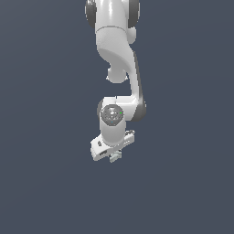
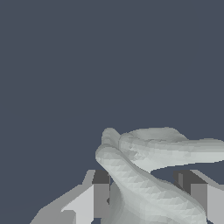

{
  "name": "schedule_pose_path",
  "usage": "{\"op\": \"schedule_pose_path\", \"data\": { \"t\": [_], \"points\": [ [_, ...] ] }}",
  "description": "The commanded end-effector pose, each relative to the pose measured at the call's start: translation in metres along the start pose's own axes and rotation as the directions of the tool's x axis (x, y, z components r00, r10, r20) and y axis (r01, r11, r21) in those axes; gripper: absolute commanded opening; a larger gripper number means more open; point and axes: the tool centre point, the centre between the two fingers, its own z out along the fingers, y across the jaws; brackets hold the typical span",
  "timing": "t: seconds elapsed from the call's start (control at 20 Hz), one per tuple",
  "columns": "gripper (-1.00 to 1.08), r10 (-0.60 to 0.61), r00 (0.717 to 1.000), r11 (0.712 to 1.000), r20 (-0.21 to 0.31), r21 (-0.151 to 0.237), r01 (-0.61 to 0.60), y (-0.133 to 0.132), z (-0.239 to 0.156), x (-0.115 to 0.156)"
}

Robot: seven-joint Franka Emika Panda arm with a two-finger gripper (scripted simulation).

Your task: Pick up the object and move it to a goal position.

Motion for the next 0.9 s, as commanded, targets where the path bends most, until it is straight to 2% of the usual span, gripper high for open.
{"op": "schedule_pose_path", "data": {
  "t": [0.0,0.5,0.85],
  "points": [
    [-1.0,-0.002,1.0,1.0,-0.001,0.0,0.002,-0.023,-0.005,0.003],
    [-1.0,-0.002,1.0,1.0,-0.001,0.0,0.002,-0.117,-0.027,0.016],
    [-1.0,-0.002,1.0,1.0,-0.001,0.0,0.002,-0.148,-0.034,0.022]
  ]
}}
